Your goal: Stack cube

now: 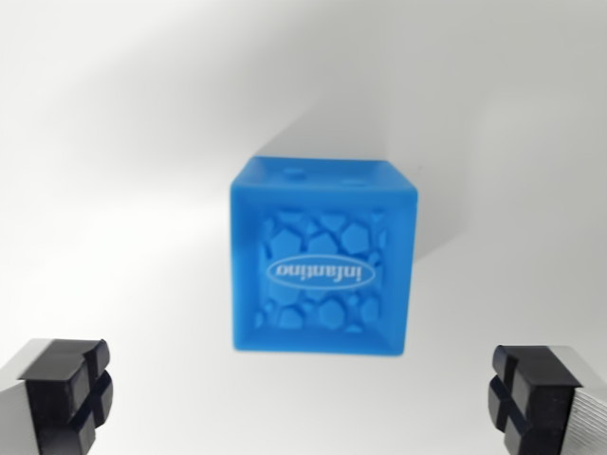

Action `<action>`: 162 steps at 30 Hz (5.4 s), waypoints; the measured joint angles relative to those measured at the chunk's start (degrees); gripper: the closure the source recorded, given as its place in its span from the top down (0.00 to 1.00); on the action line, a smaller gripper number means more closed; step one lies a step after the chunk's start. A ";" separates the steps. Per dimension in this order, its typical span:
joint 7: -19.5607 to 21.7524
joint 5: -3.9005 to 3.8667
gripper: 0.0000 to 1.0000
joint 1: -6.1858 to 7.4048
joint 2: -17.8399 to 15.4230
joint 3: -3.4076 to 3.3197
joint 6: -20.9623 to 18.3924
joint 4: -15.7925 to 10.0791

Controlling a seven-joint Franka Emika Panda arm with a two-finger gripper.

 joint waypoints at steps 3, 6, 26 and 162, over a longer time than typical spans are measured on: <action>0.44 0.42 1.00 -0.22 1.44 -0.01 0.81 0.48; 0.48 0.70 1.00 -0.36 2.95 0.00 1.94 0.88; 0.37 1.33 0.00 -0.80 9.55 0.69 6.66 2.74; 7.29 -0.85 0.00 5.74 -11.63 -0.82 -6.45 -5.17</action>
